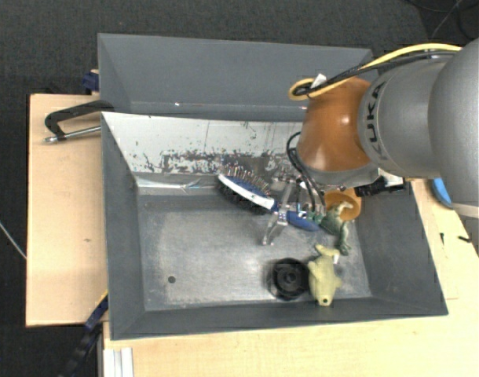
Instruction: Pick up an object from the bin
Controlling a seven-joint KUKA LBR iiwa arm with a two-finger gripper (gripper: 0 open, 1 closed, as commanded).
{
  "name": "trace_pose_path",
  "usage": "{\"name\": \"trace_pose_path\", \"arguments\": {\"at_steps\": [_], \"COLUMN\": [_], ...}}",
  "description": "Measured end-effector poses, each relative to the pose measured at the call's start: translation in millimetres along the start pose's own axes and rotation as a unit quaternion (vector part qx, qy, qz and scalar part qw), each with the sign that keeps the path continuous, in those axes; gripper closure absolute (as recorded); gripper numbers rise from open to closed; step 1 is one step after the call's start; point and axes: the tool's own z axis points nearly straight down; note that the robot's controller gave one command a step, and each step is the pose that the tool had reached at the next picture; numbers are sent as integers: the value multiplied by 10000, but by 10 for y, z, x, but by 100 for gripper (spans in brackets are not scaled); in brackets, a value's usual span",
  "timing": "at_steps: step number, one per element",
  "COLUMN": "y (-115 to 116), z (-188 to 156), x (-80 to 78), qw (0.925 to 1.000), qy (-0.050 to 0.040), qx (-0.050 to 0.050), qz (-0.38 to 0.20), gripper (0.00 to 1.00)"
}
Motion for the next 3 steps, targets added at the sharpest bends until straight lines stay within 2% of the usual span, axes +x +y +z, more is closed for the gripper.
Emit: {"name": "trace_pose_path", "arguments": {"at_steps": [3], "y": [26], "z": [-46], "x": [-48], "qw": [10000], "qy": [23], "qx": [4], "qz": [-10], "gripper": [0]}}
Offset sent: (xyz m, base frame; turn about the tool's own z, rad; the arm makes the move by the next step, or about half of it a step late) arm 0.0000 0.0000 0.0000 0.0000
